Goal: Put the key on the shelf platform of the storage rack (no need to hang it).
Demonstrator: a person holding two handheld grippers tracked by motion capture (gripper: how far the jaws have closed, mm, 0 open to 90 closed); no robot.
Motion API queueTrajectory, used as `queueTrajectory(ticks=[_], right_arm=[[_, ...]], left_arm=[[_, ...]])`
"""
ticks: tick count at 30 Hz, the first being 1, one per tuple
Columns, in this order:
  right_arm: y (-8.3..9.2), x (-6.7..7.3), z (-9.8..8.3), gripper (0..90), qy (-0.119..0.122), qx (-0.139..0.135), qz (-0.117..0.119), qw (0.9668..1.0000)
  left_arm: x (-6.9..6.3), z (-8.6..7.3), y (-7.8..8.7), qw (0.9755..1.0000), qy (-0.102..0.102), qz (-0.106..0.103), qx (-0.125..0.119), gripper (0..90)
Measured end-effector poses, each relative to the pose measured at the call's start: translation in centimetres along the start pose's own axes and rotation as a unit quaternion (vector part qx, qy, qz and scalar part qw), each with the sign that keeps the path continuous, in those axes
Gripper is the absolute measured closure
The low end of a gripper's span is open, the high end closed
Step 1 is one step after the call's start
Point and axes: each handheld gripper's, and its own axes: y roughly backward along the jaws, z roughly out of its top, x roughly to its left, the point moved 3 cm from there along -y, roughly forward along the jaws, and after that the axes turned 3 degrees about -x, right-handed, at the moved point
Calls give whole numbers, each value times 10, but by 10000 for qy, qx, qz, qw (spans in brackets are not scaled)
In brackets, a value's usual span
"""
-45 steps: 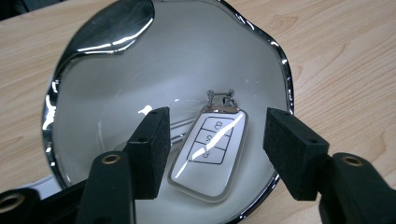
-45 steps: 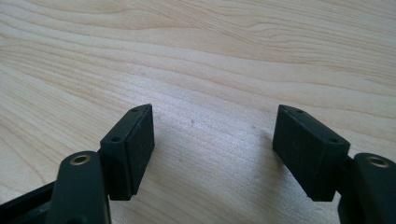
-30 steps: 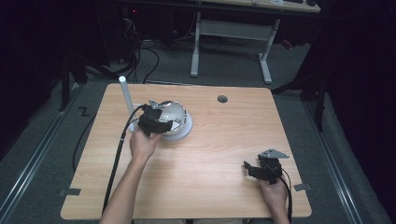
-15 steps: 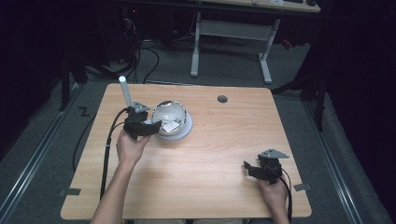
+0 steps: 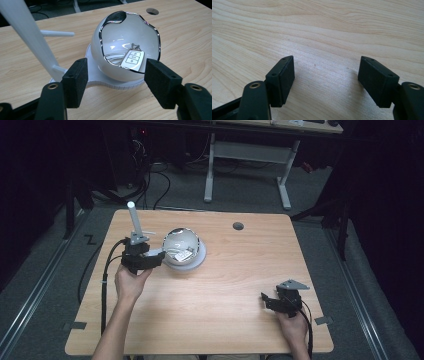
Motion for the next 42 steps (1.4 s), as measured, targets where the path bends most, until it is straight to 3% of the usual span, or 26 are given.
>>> queueTrajectory(ticks=[29,42], right_arm=[[0,0,0,300,-10,5,-3,10000],[0,0,0,299,-10,4,-4,10000]], left_arm=[[16,-22,43,9998,92,111,-122,347],[16,-29,52,9998,92,110,-168,347]])
